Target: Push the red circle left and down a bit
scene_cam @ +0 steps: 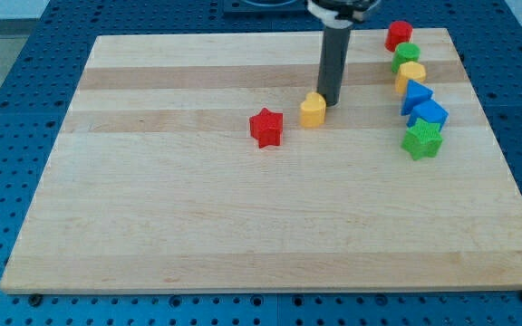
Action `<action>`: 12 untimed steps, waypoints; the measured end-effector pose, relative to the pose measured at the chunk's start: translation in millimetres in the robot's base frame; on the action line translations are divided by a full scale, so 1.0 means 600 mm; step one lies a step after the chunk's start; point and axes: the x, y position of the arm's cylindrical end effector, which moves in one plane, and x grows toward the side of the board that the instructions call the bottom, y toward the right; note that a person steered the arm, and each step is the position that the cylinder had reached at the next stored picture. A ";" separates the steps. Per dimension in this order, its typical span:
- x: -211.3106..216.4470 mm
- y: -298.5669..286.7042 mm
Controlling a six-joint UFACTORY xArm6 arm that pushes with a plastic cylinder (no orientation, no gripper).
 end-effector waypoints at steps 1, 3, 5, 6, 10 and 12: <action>0.037 -0.029; -0.044 -0.034; -0.191 -0.008; -0.284 0.010; -0.255 0.049; -0.075 0.030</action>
